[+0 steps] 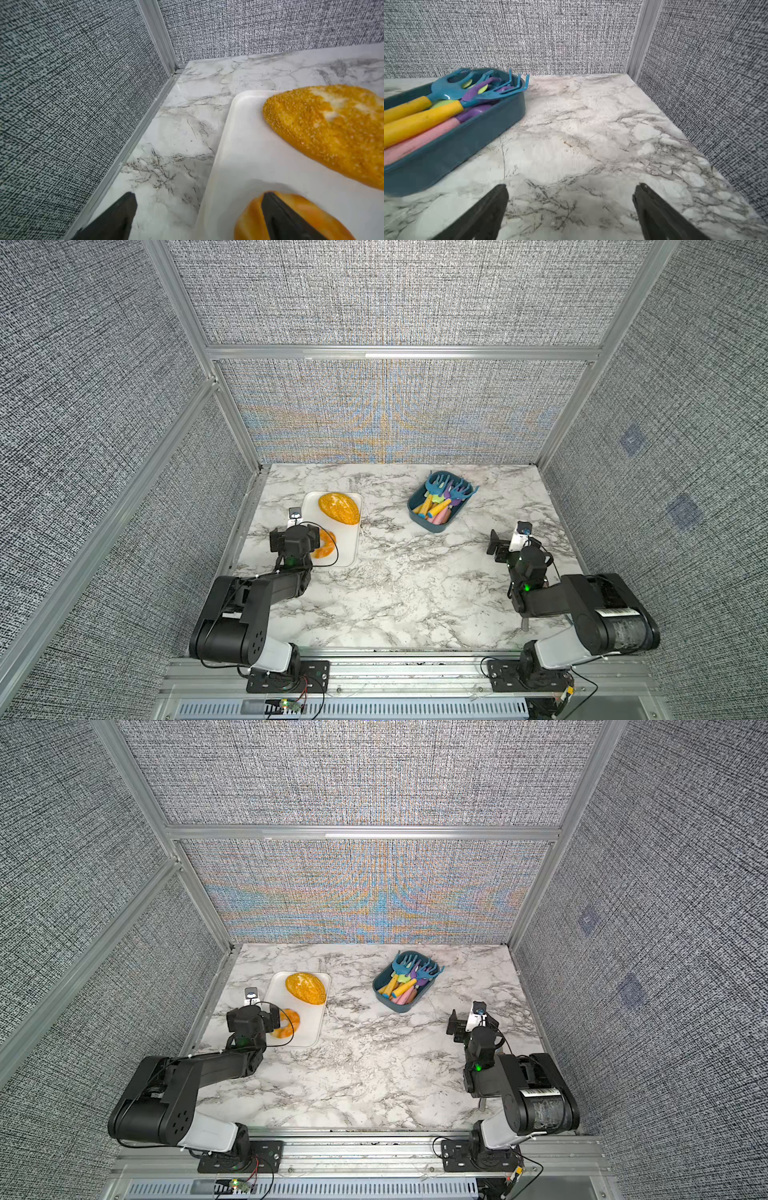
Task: Put the rake into the storage box
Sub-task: Reset both arms
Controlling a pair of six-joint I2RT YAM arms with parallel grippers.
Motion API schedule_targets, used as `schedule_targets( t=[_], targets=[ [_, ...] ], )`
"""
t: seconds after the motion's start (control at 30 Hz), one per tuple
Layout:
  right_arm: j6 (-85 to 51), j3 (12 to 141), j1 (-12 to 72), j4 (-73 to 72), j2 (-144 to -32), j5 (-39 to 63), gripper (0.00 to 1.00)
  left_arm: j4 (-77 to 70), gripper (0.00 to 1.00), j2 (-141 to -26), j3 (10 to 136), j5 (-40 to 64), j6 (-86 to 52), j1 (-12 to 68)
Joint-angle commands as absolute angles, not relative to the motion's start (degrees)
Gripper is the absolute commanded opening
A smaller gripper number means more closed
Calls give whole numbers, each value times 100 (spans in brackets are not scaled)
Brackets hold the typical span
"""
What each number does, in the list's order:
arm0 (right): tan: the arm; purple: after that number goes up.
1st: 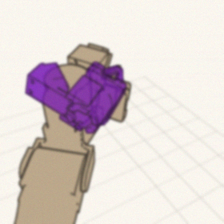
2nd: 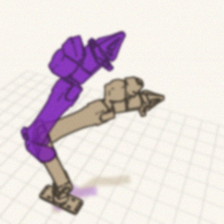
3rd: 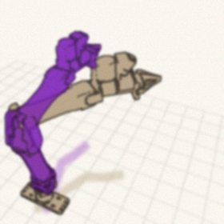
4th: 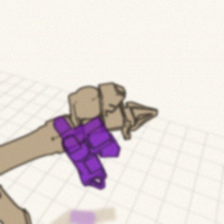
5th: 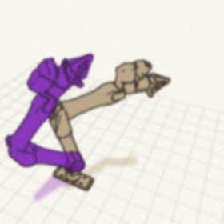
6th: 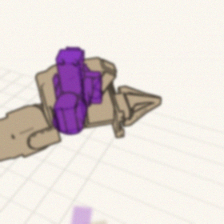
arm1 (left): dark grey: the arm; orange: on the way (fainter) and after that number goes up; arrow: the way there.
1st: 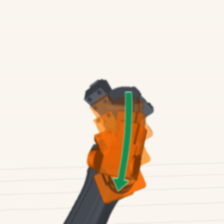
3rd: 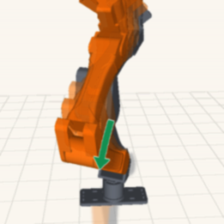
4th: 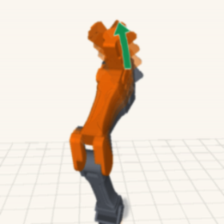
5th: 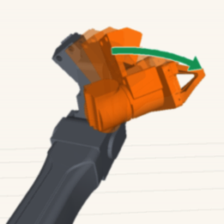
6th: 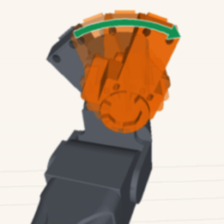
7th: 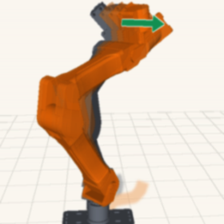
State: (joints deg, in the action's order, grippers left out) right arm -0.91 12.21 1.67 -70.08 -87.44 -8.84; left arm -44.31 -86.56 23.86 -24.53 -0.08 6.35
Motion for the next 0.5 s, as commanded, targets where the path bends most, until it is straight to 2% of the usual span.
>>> schedule_targets(
  t=[0.0,0.07,0.13,0.2,0.47],
  targets=[
    [10,1292,158,-7099,-8709,-686,99,-5418,99,-8992,2201,-1974,-173,501],
    [25,1258,155,-7265,-8741,-666,99,-4299,99,-8650,2480,-1875,-236,502],
    [18,1284,153,-7089,-8680,-659,99,-4944,99,-8819,2305,-1914,-186,503],
    [18,1288,152,-7063,-8667,-659,99,-4518,99,-8694,2416,-1893,-214,501],
    [18,1292,149,-7098,-8691,-650,99,-4585,99,-8721,2399,-1898,-202,502]
  ],
)
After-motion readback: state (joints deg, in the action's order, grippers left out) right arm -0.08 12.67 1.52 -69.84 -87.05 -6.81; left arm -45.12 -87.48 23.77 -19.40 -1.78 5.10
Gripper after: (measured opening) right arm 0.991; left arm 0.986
